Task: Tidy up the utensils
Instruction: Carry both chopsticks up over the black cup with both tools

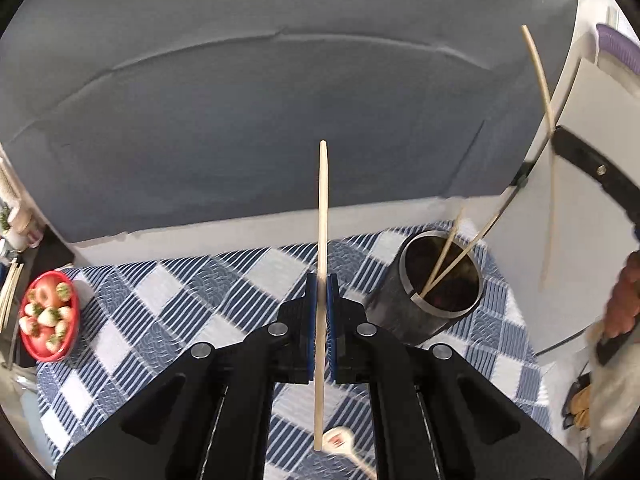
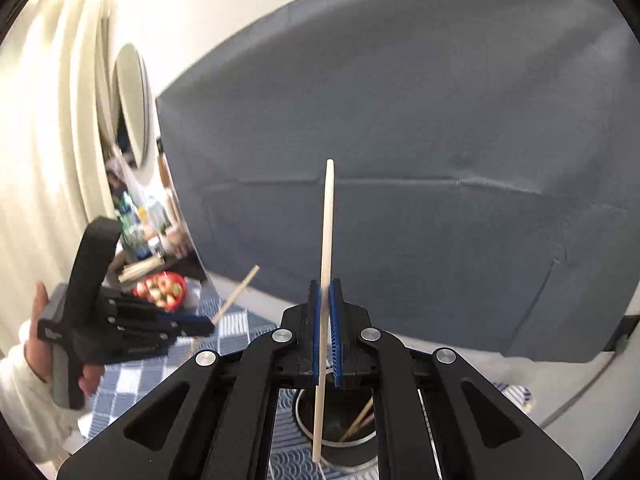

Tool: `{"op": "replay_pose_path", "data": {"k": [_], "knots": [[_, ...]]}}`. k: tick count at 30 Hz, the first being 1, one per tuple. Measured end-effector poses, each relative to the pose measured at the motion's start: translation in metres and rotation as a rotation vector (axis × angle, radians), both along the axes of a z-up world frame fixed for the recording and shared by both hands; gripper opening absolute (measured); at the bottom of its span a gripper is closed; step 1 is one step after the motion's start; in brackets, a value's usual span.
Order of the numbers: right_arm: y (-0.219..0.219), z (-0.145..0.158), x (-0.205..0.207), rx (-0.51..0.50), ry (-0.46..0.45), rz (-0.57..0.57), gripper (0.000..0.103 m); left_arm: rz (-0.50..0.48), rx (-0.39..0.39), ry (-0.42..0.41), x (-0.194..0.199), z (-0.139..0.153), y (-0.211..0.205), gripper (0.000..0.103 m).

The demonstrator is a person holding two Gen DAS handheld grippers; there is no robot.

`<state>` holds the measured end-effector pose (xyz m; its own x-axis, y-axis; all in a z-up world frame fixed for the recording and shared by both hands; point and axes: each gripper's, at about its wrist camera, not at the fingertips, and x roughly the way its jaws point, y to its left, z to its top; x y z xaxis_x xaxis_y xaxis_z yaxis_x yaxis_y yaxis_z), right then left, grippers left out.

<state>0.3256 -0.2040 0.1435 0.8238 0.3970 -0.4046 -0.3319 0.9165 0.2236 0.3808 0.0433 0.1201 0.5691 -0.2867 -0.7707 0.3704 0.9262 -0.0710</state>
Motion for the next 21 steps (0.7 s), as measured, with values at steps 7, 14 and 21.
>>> {"op": "replay_pose_path", "data": {"k": [7, 14, 21], "knots": [[-0.024, -0.021, 0.022, 0.1, -0.024, 0.04, 0.005, 0.004, -0.054, -0.004, 0.019, -0.001, -0.024, 0.005], [-0.033, -0.044, 0.038, 0.177, -0.057, 0.12, 0.005, 0.008, -0.184, -0.044, 0.041, 0.002, -0.038, 0.005], [-0.043, -0.061, 0.044, 0.217, -0.111, 0.207, 0.005, -0.025, -0.282, -0.107, 0.049, -0.007, -0.06, 0.005]]}}
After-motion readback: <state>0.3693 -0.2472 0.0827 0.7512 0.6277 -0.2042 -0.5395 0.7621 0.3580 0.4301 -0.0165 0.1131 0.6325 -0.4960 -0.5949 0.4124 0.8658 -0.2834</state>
